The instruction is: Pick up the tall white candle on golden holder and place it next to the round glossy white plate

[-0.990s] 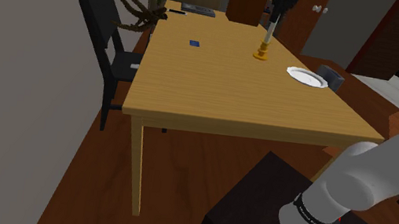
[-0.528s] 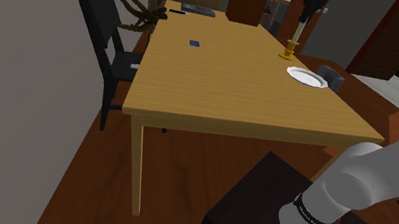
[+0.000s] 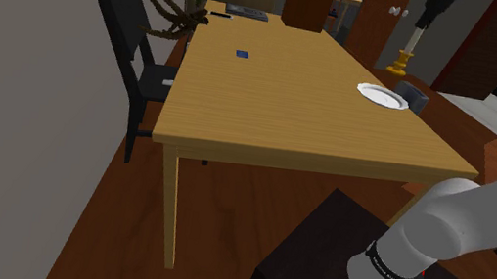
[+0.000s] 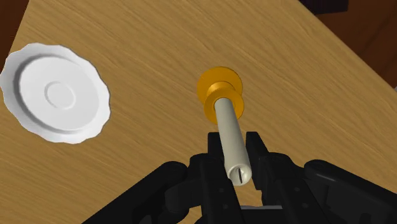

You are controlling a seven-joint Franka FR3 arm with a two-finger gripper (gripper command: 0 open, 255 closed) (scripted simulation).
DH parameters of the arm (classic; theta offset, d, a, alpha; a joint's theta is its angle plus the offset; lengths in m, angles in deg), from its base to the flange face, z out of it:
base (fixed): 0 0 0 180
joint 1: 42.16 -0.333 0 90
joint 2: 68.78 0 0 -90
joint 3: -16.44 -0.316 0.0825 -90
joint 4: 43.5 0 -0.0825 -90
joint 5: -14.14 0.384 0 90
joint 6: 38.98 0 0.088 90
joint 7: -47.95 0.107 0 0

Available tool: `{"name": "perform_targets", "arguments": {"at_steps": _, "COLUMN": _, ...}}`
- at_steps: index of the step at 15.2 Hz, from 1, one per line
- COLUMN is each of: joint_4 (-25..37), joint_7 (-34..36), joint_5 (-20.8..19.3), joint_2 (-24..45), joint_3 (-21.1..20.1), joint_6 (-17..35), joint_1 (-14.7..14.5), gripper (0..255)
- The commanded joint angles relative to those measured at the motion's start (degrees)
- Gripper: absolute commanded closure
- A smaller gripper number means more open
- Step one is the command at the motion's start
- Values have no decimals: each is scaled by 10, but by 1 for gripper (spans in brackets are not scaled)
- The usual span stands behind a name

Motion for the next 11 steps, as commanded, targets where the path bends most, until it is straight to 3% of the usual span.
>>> {"name": "perform_targets", "arguments": {"at_steps": 1, "joint_4": 10, "joint_7": -28, "joint_5": -11, "joint_2": -6, "joint_3": 20, "joint_6": -14, "joint_1": 4, "gripper": 255}}
{"name": "perform_targets", "arguments": {"at_steps": 11, "joint_4": 120, "joint_7": -184, "joint_5": -62, "joint_2": 16, "joint_3": 143, "joint_6": -83, "joint_1": 9, "gripper": 255}}
